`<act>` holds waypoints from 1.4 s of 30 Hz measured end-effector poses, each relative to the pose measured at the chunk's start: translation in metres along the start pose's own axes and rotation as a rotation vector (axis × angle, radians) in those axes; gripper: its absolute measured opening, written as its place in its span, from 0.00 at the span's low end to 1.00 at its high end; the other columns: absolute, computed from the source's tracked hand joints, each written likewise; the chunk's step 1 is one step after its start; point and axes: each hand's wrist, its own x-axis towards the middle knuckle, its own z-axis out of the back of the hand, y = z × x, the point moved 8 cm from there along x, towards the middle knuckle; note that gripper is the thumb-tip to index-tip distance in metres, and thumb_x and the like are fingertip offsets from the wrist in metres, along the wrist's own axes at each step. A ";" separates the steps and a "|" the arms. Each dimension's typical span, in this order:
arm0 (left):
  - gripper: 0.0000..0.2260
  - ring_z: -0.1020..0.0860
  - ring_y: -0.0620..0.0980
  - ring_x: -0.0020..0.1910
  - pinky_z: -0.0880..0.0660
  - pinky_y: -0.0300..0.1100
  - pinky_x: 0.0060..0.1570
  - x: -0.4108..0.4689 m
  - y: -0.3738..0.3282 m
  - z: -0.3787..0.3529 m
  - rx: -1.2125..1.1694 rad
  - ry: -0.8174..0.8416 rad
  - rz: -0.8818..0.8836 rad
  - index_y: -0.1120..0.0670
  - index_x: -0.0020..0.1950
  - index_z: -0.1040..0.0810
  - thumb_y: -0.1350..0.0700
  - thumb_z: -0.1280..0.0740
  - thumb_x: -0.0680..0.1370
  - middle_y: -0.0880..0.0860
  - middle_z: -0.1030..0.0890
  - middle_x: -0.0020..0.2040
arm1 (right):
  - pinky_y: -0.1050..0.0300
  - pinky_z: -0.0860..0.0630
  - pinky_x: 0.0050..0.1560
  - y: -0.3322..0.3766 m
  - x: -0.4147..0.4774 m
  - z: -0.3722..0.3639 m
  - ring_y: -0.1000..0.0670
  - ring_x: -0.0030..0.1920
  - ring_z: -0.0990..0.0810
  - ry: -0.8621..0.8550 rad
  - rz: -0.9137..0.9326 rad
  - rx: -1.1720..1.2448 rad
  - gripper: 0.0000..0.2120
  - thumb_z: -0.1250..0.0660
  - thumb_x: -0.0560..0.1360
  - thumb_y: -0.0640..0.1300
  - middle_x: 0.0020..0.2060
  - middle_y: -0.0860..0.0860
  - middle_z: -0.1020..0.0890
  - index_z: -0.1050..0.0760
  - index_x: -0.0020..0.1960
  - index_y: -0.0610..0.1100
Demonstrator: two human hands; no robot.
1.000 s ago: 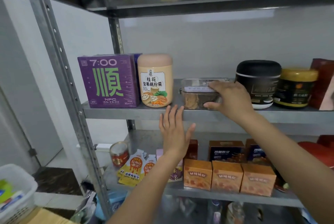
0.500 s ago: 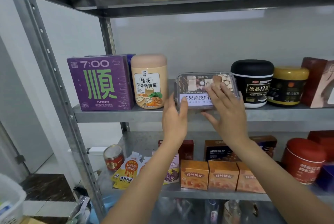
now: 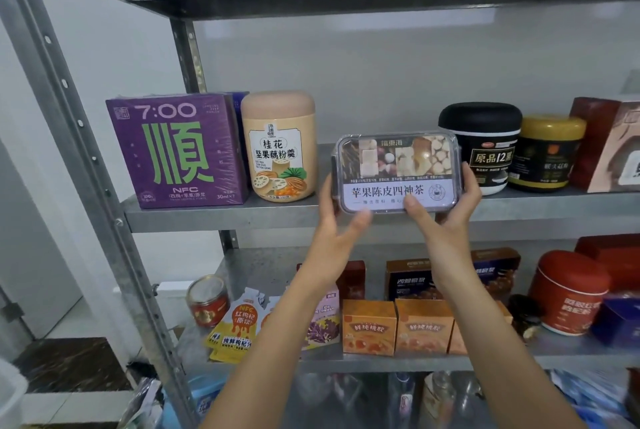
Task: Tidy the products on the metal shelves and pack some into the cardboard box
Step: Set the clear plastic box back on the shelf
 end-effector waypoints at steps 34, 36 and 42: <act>0.39 0.25 0.53 0.67 0.30 0.60 0.67 -0.053 -0.024 -0.024 -0.359 0.212 -0.045 0.38 0.75 0.45 0.62 0.28 0.74 0.48 0.24 0.68 | 0.47 0.24 0.63 0.058 -0.070 0.059 0.55 0.69 0.29 -0.086 0.152 -0.213 0.58 0.19 0.52 0.60 0.69 0.52 0.29 0.43 0.76 0.55; 0.38 0.24 0.54 0.66 0.29 0.60 0.66 -0.053 -0.022 -0.024 -0.373 0.223 -0.032 0.39 0.75 0.44 0.65 0.30 0.74 0.49 0.23 0.67 | 0.43 0.26 0.64 0.061 -0.071 0.059 0.54 0.70 0.31 -0.081 0.189 -0.214 0.56 0.20 0.54 0.62 0.70 0.52 0.30 0.44 0.75 0.57; 0.40 0.24 0.51 0.65 0.24 0.41 0.58 -0.055 -0.025 -0.024 -0.409 0.250 -0.062 0.42 0.75 0.45 0.67 0.29 0.72 0.51 0.23 0.67 | 0.59 0.28 0.66 0.064 -0.076 0.057 0.61 0.69 0.32 -0.064 0.259 -0.243 0.53 0.21 0.54 0.51 0.69 0.59 0.32 0.45 0.73 0.59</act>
